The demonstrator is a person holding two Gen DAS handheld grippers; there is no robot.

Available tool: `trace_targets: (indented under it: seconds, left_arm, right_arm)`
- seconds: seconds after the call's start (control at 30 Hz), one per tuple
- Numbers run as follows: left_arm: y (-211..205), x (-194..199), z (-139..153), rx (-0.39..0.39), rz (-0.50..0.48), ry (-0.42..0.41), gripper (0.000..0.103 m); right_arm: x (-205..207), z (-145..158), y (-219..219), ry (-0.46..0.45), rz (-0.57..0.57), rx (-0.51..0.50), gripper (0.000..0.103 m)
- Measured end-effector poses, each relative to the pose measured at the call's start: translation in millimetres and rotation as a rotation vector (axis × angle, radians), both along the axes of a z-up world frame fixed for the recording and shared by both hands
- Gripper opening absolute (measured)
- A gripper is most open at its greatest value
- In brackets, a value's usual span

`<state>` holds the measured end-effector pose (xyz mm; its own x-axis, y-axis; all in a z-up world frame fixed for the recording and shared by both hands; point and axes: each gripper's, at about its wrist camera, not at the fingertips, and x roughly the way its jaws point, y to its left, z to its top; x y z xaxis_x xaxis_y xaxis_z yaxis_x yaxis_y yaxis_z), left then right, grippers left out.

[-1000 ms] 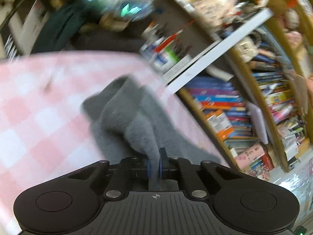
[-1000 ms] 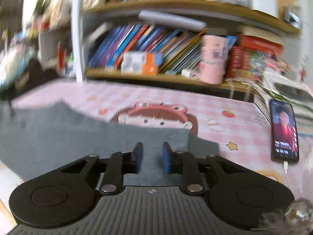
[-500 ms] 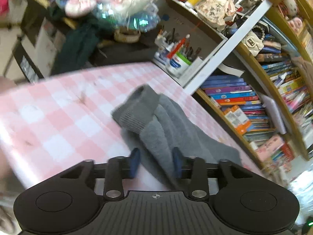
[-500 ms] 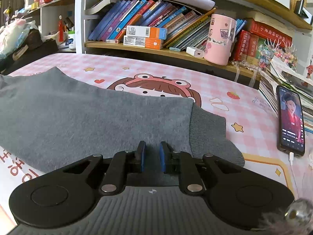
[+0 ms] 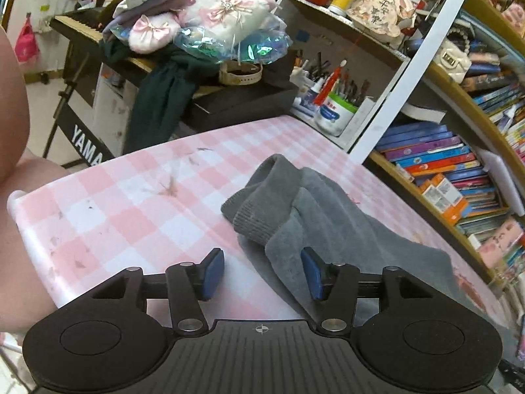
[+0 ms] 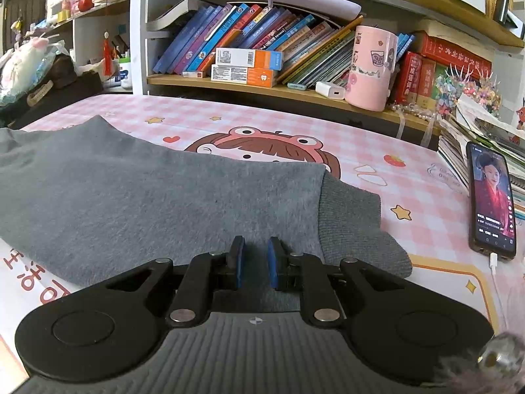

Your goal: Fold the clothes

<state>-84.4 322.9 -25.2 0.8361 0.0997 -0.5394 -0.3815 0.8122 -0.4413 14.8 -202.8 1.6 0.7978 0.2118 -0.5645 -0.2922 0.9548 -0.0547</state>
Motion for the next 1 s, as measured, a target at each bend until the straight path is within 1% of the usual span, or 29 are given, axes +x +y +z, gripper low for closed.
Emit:
trace_targets:
  seconds: [0.1, 0.17, 0.23, 0.27, 0.3, 0.33, 0.37, 0.43, 0.47, 0.53, 0.63, 0.73, 0.77, 0.8, 0.9, 1.0]
  left_arm:
    - [-1.1, 7.3, 0.5, 0.012, 0.002, 0.009, 0.053]
    - [-1.6, 12.5, 0.2, 0.008, 0.001, 0.006, 0.053]
    - [-2.2, 18.8, -0.8, -0.002, -0.007, -0.003, 0.048]
    - [-2.4, 22.2, -1.6, -0.007, -0.015, -0.008, 0.048]
    - [-2.2, 25.8, -2.4, -0.016, -0.022, -0.012, 0.045]
    - [-0.9, 29.5, -3.7, -0.034, -0.030, -0.014, 0.038]
    - [0.3, 33.2, -5.0, -0.052, -0.038, -0.017, 0.034]
    - [3.6, 41.4, -8.4, -0.101, -0.055, -0.021, 0.019]
    - [4.8, 46.2, -9.8, -0.121, -0.065, -0.023, 0.018]
    - [4.1, 53.2, -5.2, -0.113, -0.087, -0.051, 0.011]
    - [2.1, 60.3, 7.3, -0.080, -0.119, -0.111, 0.009]
    - [3.9, 60.4, 27.0, -0.052, -0.141, -0.203, 0.009]
    - [5.6, 60.5, 32.4, -0.045, -0.141, -0.228, 0.009]
    - [9.8, 60.7, 34.7, -0.046, -0.122, -0.235, 0.009]
    - [21.9, 60.5, 28.1, -0.055, -0.044, -0.199, 0.009]
    - [25.2, 57.3, 15.6, -0.035, -0.018, -0.119, 0.009]
  right_arm:
    - [-0.6, -0.2, 2.0, -0.004, 0.000, -0.013, 0.015]
    - [-0.5, -0.3, 2.0, -0.005, 0.000, -0.014, 0.015]
    - [-0.8, -0.8, 2.2, -0.005, -0.001, -0.012, 0.015]
    - [-0.9, -1.0, 2.4, -0.005, -0.001, -0.011, 0.015]
    - [-1.0, -0.9, 2.5, -0.005, -0.001, -0.011, 0.015]
    - [-1.2, -0.8, 2.6, -0.005, -0.001, -0.011, 0.015]
    - [-1.4, -0.8, 2.8, -0.005, -0.001, -0.012, 0.015]
    - [-1.9, -0.7, 3.6, -0.006, -0.001, -0.015, 0.015]
    - [-2.1, -0.6, 4.0, -0.007, -0.001, -0.017, 0.015]
    - [-2.4, -0.7, 4.6, -0.007, -0.003, -0.020, 0.015]
    - [-2.5, -0.5, 5.1, -0.003, -0.013, -0.011, 0.016]
    - [-2.7, 1.2, 11.0, 0.008, -0.020, -0.014, 0.017]
    - [-3.3, 1.9, 14.7, 0.013, -0.014, -0.013, 0.017]
    - [-3.9, 2.6, 19.1, 0.018, -0.004, -0.005, 0.017]
    - [-7.0, 2.8, 34.5, 0.027, 0.025, 0.031, 0.017]
    - [-9.6, 1.9, 50.3, 0.001, 0.036, -0.021, 0.017]
